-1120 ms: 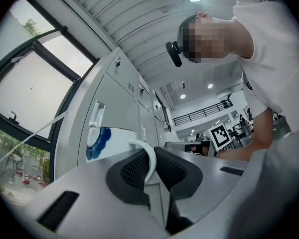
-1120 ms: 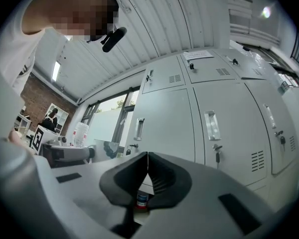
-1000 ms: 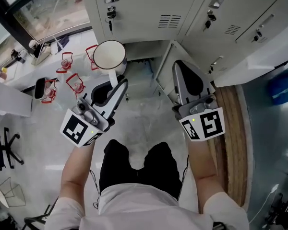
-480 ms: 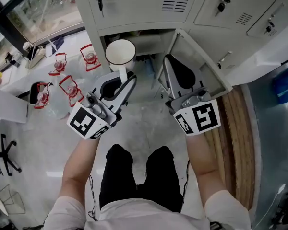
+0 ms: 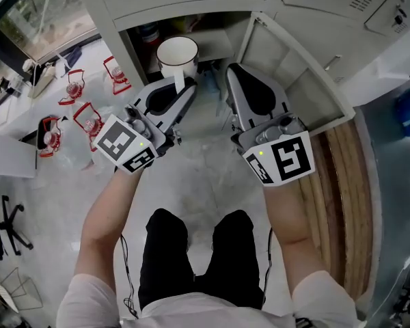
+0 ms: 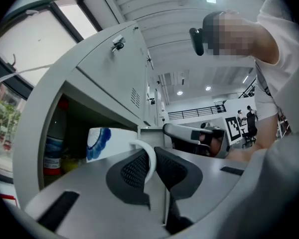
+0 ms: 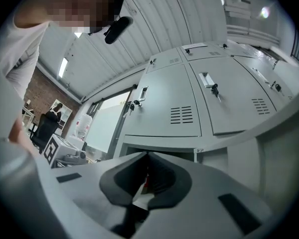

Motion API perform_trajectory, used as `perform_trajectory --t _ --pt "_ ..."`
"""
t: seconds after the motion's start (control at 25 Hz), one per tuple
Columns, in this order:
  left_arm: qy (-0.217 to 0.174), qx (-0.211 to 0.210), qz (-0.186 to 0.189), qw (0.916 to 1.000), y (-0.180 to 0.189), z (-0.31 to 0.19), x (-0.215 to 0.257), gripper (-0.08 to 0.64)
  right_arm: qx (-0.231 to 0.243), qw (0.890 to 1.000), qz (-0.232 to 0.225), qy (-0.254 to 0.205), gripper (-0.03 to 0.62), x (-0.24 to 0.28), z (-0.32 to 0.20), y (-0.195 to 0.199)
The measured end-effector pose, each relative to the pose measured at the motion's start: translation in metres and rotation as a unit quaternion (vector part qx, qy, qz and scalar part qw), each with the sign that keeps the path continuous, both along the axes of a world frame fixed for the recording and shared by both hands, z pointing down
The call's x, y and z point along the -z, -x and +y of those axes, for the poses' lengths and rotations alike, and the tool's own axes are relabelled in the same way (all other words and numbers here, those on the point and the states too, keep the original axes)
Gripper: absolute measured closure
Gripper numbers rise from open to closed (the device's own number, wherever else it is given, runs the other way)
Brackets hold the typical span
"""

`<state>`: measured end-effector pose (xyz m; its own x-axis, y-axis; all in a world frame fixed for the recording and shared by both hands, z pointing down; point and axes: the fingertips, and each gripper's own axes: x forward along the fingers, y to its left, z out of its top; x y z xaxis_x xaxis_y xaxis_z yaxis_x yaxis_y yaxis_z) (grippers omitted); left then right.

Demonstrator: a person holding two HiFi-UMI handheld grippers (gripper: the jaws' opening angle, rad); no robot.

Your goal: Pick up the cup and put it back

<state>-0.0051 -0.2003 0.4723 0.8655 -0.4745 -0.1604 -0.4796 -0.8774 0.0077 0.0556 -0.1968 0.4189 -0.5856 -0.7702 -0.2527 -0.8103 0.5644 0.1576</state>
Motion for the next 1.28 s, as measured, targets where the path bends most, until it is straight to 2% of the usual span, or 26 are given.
perform_trajectory --t 0.36,0.68,0.92,1.28 --pt "-0.020 0.011 -0.039 0.9990 -0.011 -0.044 -0.038 0.509 0.012 1.000 -0.005 -0.001 0.575 -0.040 -0.012 0.010" --pt "-0.002 0.009 -0.019 0.9998 -0.006 -0.072 -0.039 0.509 0.020 1.000 -0.021 -0.006 0.575 -0.060 -0.016 0.019" --pt "0.038 0.023 0.003 0.9990 -0.011 -0.092 -0.045 0.508 0.014 0.999 -0.035 -0.002 0.575 -0.066 -0.021 0.013" --pt "0.024 0.030 -0.016 0.9991 -0.021 -0.106 -0.057 0.509 0.015 0.999 -0.032 0.004 0.575 -0.075 -0.025 0.010"
